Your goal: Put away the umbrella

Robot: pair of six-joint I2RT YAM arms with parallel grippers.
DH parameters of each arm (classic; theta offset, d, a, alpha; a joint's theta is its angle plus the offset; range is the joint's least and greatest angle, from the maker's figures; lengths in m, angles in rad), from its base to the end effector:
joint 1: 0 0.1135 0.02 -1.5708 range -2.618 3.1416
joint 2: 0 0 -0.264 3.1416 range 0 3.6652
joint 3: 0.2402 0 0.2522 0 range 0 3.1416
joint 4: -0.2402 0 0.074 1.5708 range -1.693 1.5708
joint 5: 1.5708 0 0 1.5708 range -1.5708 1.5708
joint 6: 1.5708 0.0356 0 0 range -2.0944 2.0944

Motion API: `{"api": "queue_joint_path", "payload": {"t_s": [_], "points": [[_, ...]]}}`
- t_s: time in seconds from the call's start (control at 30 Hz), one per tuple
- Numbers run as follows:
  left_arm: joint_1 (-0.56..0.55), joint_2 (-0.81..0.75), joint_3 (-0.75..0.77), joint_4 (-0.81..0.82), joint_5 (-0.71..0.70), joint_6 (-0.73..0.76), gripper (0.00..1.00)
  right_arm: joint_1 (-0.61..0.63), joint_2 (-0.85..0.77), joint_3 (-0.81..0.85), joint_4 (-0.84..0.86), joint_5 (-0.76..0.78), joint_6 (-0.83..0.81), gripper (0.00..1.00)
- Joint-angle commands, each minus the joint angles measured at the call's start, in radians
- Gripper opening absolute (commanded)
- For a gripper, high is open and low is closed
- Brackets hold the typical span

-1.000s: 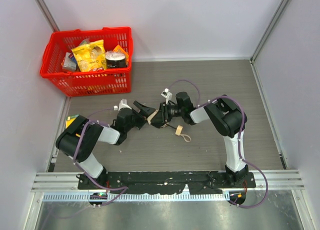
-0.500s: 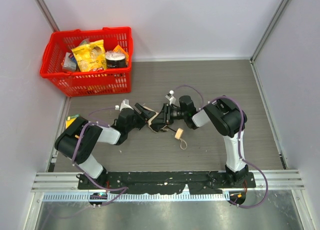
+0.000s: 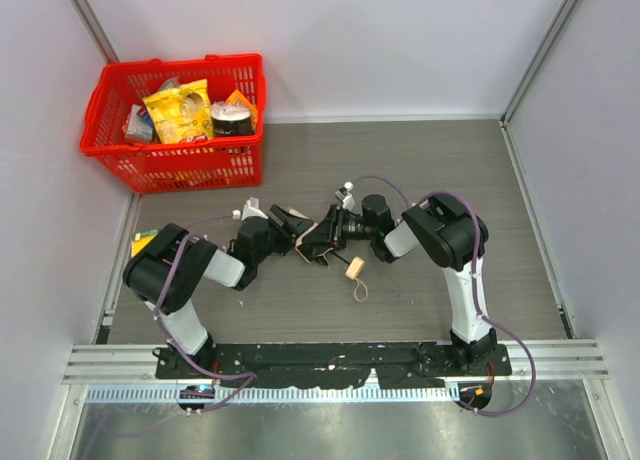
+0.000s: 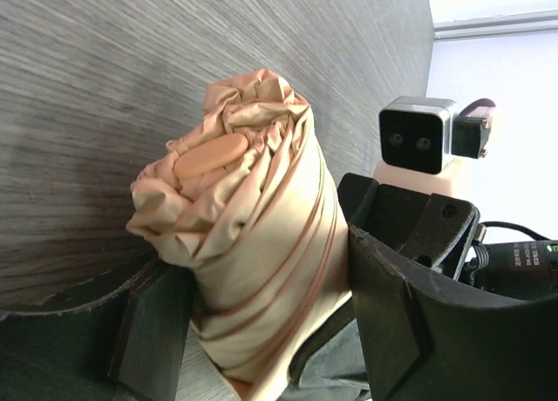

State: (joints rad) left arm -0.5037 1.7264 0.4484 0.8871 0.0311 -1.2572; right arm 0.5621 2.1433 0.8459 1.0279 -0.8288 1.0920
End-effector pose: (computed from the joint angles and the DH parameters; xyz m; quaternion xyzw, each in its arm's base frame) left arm 0.2538 -0.1411 0.1153 -0.2976 0.7758 -0.4371 0.3443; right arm 0.3088 0.2255 0.0896 -0.0446 0.7668 0.6249 0.1396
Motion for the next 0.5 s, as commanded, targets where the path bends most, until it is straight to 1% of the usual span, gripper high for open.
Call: {"api": "queue_joint_path", "payload": {"t_s": [0.0,0.03,0.2,0.23,0.33,0.4,0.47], "points": [[0.007,0.048,0.010,0.065,-0.036,0.002,0.71,0.045,-0.016,0.010,0.247,-0.196,0.144,0.01],[0.008,0.056,0.004,0.088,-0.036,0.001,0.70,0.042,-0.017,0.010,0.257,-0.191,0.152,0.01],[0.010,0.082,-0.001,0.173,-0.036,-0.033,0.56,0.047,-0.022,0.001,0.244,-0.191,0.149,0.01],[0.008,0.081,0.006,0.182,-0.036,-0.030,0.51,0.047,-0.020,-0.007,0.248,-0.193,0.151,0.01],[0.008,0.064,0.016,0.162,-0.049,-0.024,0.22,0.047,-0.025,-0.025,0.251,-0.194,0.146,0.01],[0.008,0.047,0.018,0.144,-0.057,-0.010,0.13,0.044,-0.026,-0.037,0.244,-0.190,0.140,0.01],[0.007,0.019,0.012,0.119,-0.066,0.002,0.07,0.038,-0.031,-0.042,0.171,-0.176,0.111,0.01]]}}
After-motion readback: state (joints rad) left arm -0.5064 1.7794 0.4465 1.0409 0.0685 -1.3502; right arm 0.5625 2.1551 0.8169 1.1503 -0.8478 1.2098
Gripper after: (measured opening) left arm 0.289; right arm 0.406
